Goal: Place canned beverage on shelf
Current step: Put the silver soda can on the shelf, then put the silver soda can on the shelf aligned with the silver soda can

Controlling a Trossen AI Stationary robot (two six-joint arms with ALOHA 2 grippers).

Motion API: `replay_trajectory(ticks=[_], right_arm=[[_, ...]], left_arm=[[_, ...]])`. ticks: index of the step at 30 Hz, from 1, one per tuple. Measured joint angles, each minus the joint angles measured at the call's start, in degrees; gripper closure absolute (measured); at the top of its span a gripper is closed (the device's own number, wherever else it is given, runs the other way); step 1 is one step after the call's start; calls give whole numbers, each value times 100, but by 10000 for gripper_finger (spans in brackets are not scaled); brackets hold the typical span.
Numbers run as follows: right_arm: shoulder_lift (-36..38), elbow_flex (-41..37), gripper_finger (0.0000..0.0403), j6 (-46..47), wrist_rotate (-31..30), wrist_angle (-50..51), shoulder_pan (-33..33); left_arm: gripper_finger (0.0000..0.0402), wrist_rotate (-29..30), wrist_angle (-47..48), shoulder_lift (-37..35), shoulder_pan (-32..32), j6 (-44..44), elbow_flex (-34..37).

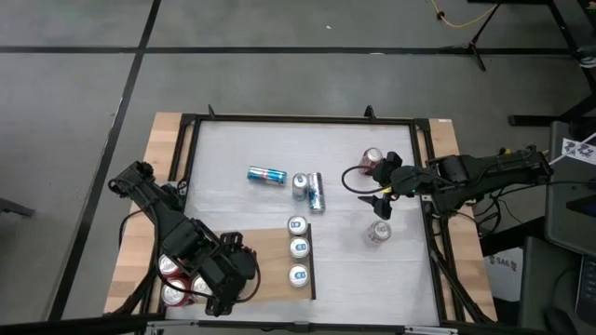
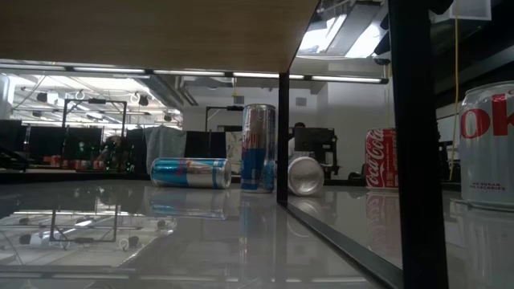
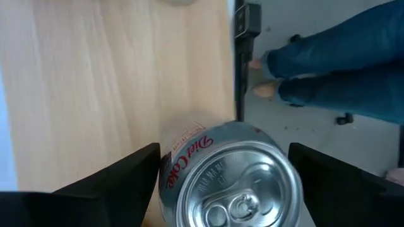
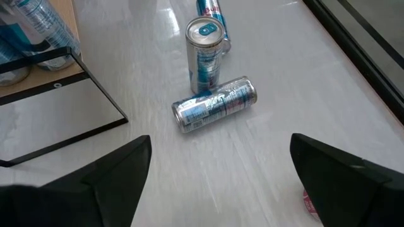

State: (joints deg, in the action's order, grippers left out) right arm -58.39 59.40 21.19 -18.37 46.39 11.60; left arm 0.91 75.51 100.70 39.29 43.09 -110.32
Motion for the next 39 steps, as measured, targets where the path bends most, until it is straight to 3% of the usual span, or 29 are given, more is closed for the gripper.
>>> replay_trajectory(ticks=[16,23,28,33,39], right_arm=[[0,0,35,-1,0,0,0],[0,0,35,0,0,0,0],[0,0,35,9,49,0,0],[0,0,35,24,643,0,0],[0,0,35,20,2177,85,0]], left_arm=[[63,-42,-164,-28,-80,-15,-70],[63,-42,-139,-46,-352,-29,-592],[63,-44,-123,-46,-663,-502,-1029],[63,5,-147,-48,-1130,-1068,-1368],[63,55,-167,-50,-1823,-1603,-1559]])
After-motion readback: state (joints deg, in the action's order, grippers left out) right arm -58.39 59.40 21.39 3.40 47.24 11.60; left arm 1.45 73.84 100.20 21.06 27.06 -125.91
